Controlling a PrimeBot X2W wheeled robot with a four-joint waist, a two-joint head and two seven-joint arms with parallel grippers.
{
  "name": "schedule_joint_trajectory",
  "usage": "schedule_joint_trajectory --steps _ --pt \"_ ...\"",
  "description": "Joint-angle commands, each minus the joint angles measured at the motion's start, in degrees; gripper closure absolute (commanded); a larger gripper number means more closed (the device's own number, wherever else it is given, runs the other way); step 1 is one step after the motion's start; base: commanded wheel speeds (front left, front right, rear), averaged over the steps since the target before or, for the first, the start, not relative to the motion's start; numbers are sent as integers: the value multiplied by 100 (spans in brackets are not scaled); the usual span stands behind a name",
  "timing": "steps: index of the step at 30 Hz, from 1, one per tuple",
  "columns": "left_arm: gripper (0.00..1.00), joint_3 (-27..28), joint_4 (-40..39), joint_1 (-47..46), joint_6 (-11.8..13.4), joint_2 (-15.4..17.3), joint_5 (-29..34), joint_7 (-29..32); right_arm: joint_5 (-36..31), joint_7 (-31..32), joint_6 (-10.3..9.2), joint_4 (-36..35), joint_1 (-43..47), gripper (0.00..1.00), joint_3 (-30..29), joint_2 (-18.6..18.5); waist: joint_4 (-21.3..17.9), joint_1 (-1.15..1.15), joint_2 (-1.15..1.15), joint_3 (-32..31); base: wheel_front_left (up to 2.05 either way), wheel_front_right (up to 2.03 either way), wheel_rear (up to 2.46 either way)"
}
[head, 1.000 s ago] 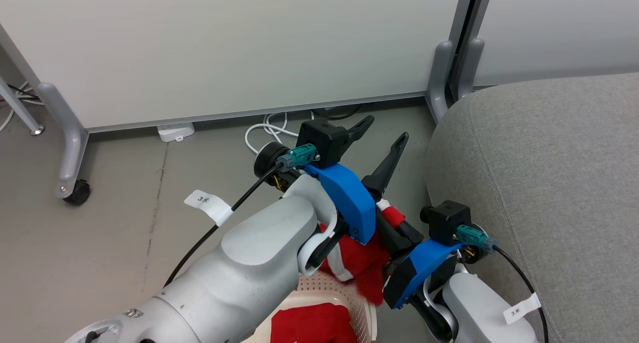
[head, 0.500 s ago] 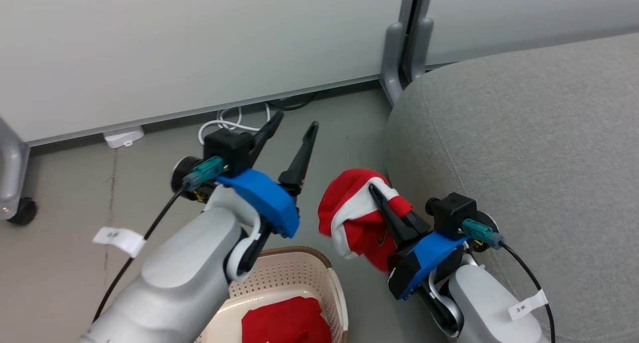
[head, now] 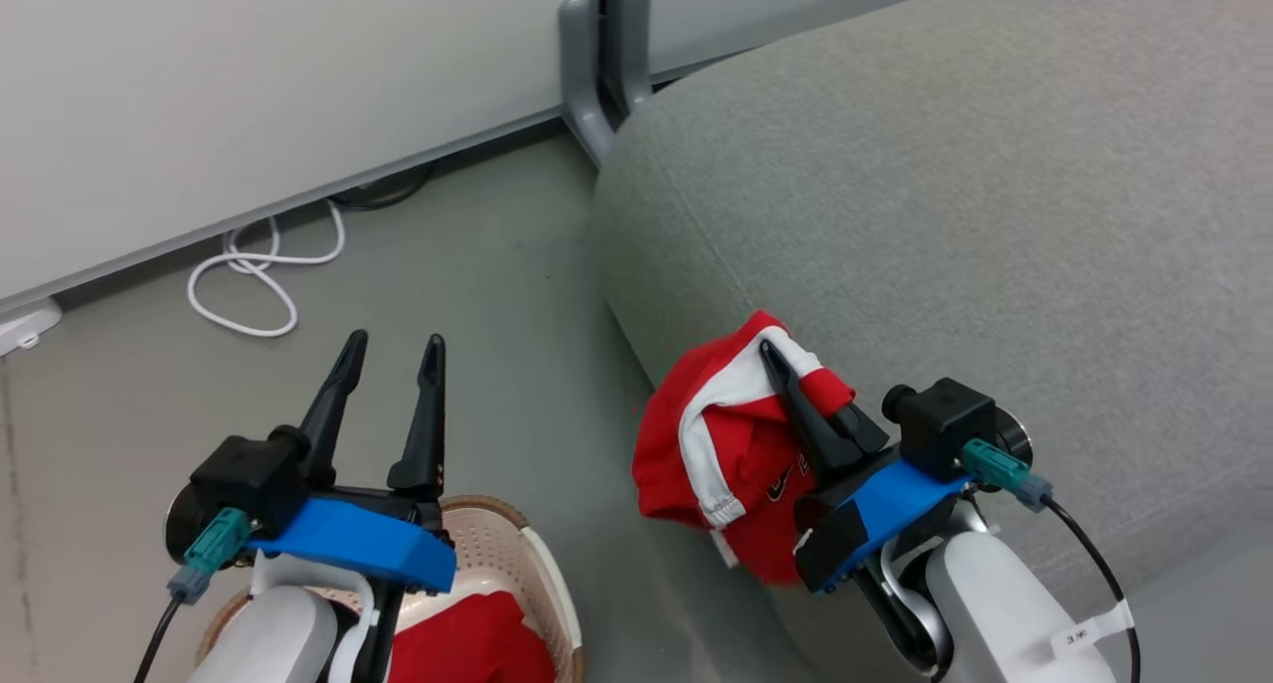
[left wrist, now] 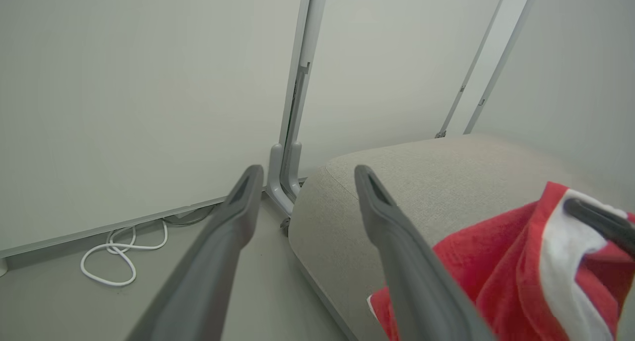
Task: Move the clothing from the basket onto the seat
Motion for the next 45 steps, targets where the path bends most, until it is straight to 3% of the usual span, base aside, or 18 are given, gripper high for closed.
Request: schedule_joint_trajectory --steps 1,10,24,31,36,45 --pt "0 99 -69 98 -22 -13 81 -28 0 30 1 -91 84 100 -6 -9 -147 0 0 -33 0 0 0" --pt "0 725 -408 710 -213 -45 633 -28 58 219 1 -751 532 100 -114 -10 -1062 0 0 133 0 0 0" --pt "0 785 -130 464 -521 -210 857 -28 48 214 1 -995 634 100 -542 -7 -1137 0 0 335 0 0 0" --pt "0 812 -292 396 -503 -94 918 35 -287 444 1 -962 -576 100 -1026 -52 -1049 0 0 766 0 0 0" --pt "0 793 -576 121 -534 101 1050 208 -152 655 1 -804 -1838 100 -1680 -391 -776 0 0 1427 0 0 0" --pt "0 773 -1223 -530 -561 382 1291 580 78 766 1 119 -3750 100 -3032 -1055 -323 0 0 2606 0 0 0"
